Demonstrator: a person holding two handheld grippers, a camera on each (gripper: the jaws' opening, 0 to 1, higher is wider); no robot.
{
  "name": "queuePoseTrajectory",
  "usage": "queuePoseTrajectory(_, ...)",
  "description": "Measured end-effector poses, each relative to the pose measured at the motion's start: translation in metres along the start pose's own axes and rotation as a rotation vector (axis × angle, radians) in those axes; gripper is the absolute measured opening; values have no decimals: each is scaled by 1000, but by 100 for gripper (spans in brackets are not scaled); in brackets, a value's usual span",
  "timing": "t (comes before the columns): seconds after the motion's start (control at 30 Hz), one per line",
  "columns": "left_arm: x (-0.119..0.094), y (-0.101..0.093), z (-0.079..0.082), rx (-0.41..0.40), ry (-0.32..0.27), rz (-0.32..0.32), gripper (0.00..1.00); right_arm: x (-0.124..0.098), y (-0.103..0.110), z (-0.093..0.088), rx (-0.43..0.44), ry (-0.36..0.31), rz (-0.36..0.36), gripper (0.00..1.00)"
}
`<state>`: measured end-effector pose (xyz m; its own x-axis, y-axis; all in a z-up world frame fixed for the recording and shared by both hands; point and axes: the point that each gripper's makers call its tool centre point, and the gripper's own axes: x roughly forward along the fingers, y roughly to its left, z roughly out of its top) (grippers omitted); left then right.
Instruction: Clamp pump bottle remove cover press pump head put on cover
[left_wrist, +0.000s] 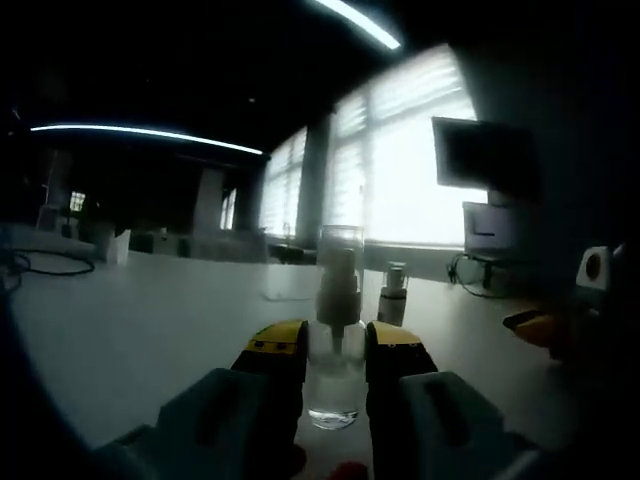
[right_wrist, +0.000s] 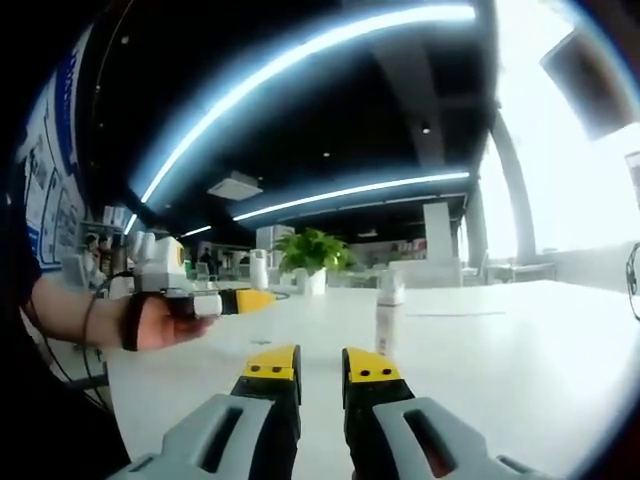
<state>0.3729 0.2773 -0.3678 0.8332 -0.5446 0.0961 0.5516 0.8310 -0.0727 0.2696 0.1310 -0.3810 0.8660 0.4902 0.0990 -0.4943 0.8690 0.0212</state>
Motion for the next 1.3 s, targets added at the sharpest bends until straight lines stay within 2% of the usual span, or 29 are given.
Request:
queuePoseTrajectory(0.27,24,9,6,-14,-13,22,14,-1,0,0,0,0,6,11)
queuePoseTrajectory(0.5,41,18,0,17,2,35,14,-1,-1,1,8,-4,4,11)
queuePoseTrajectory(0.77,62,11,3,43,-17,26,14,-1,-2,-1,-2,4,8,9)
queuePoseTrajectory(0.9,72,10,-2,54,-3,37,14,-2,-1,0,5,1,6,9)
queuePoseTrajectory(0.97,76,12,-8,83,15,63,14,-2,-3,-1,5,1,6,9)
queuePoseTrajectory(1.2,84,12,-15,73,17,79,14,-2,-4,-2,2,1,5,9)
queuePoseTrajectory(1.3,88,12,-22,98,51,100,14,-2,-4,-1,3,-1,3,9)
